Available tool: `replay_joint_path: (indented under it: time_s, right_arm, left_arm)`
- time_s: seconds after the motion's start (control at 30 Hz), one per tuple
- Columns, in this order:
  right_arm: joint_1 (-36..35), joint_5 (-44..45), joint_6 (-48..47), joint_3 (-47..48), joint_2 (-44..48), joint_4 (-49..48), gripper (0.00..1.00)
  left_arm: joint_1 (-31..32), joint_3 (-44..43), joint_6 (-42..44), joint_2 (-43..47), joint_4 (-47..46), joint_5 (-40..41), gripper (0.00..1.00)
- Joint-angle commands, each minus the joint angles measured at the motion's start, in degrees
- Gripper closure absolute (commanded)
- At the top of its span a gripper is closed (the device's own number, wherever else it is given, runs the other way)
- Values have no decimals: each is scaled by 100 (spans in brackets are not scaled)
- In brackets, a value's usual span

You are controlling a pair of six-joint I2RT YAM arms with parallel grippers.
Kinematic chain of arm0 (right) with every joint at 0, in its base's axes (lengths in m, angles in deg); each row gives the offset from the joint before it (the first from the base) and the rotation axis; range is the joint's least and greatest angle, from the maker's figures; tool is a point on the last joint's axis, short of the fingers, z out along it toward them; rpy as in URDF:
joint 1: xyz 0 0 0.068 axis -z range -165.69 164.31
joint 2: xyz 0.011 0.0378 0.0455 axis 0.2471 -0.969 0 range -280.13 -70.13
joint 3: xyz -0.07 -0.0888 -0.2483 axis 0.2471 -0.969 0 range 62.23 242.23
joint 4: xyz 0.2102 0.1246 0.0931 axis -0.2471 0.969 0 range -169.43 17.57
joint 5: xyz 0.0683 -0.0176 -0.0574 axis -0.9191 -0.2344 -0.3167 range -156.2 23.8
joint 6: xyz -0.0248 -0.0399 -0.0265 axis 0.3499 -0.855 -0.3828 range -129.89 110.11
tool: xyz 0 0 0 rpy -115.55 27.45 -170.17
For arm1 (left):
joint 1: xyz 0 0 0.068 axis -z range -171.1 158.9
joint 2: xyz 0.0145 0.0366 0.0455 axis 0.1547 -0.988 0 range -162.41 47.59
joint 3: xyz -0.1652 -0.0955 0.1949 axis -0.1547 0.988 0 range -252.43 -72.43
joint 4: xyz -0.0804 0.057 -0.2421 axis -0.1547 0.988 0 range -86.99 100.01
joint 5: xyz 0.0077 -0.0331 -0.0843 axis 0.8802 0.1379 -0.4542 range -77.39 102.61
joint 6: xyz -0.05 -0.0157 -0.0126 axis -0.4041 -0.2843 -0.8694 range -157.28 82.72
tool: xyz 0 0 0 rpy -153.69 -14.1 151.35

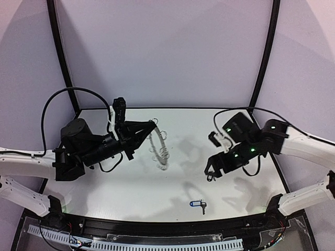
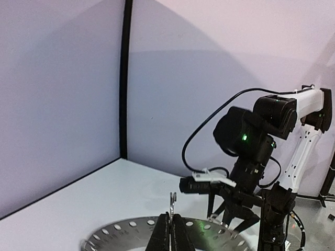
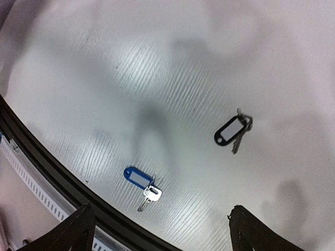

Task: Put the keys on the keyring

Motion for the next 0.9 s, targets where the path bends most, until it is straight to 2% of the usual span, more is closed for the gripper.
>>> replay_joint_path:
  time_s: [0.0,0.13,0.2,0.27,0.3,0.37,0.43,0.63,0.87]
  right_arm:
    - [-21,-679,632,-238,-769,203,15]
    - [-21,-794,701,34,-1649,242,21]
    - [-21,-992,596,469,-2510,512,29]
    - [-21,-1130,505,672,-2853,650,32]
    - [-21,-1270,385,911,-3338,782,38]
    - [-20,-1351,313,1073,-3577,824,41]
    - [-29,-1495,162,1386,-4126,996,52]
    - [-30,-1585,-40,1662,-4630,1251,62]
    - [-39,-1564,-219,1719,-4812,1545,73]
  left_arm:
    - [4,267,-381,302,375,388,99]
    - [0,381,-539,396,509,302,99]
    - [2,366,-548,563,845,266,99]
    - [-2,361,-568,658,996,247,99]
    - [-3,437,-606,801,1101,178,99]
    - [6,512,-630,895,1126,174,99]
    - [4,673,-664,1063,1149,227,99]
    - [-2,915,-644,1300,1119,345,99]
    - [-3,975,-594,1261,1058,394,99]
